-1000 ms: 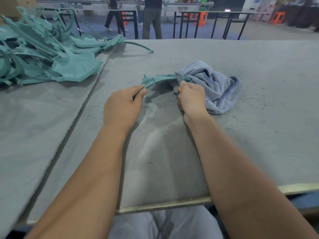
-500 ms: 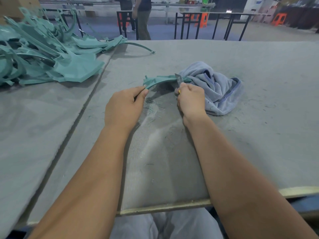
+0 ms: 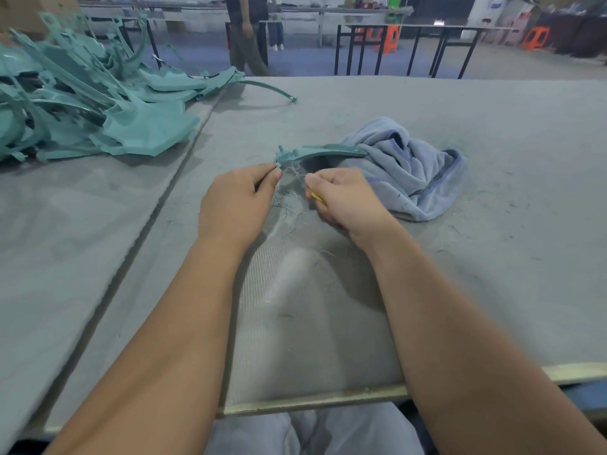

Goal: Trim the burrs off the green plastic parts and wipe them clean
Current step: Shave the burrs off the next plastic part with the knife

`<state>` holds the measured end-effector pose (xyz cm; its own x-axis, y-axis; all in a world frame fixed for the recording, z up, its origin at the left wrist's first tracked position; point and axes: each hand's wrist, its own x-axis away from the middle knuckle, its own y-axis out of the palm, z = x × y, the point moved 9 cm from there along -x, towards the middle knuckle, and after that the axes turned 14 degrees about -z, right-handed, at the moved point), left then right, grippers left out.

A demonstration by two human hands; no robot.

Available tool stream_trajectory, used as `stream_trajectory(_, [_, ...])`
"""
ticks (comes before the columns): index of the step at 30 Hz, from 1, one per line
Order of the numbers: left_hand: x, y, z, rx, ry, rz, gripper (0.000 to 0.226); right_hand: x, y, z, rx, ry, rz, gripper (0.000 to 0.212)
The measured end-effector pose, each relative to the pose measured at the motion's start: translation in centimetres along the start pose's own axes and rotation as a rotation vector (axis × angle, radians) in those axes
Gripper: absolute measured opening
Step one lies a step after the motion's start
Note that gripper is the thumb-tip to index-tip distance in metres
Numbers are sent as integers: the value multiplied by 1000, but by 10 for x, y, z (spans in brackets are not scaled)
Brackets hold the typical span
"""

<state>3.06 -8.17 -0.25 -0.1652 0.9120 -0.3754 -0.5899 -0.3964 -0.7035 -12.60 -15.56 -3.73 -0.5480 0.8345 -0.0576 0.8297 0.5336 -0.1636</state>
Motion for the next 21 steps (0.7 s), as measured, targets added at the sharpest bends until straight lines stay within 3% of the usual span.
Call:
stream_trajectory(3, [-2, -2, -4, 33, -27, -22, 26, 2, -1, -4, -173, -42, 44, 33])
stream_trajectory(6, [-5, 6, -13, 155, -105, -195, 27, 5, -15, -5, -377, -82, 142, 33])
stream_trajectory(9, [-3, 15, -17, 365, -211, -362, 24, 8, -18, -4, -341, -64, 185, 32])
stream_trajectory(12, [1, 13, -25, 412, -264, -426, 20, 9, -21, -5, -349, -77, 215, 31])
stream_trajectory(14, [2, 7, -30, 464, -263, -428, 24, 9, -23, -5, -394, -81, 240, 30])
stream_trajectory(17, [-3, -5, -34, 606, -230, -307, 28, 9, -23, -1, -466, -62, 253, 30])
stream_trajectory(21, [-9, 7, -28, 1050, -273, -205, 34, 5, -21, 2, -524, -51, 212, 31])
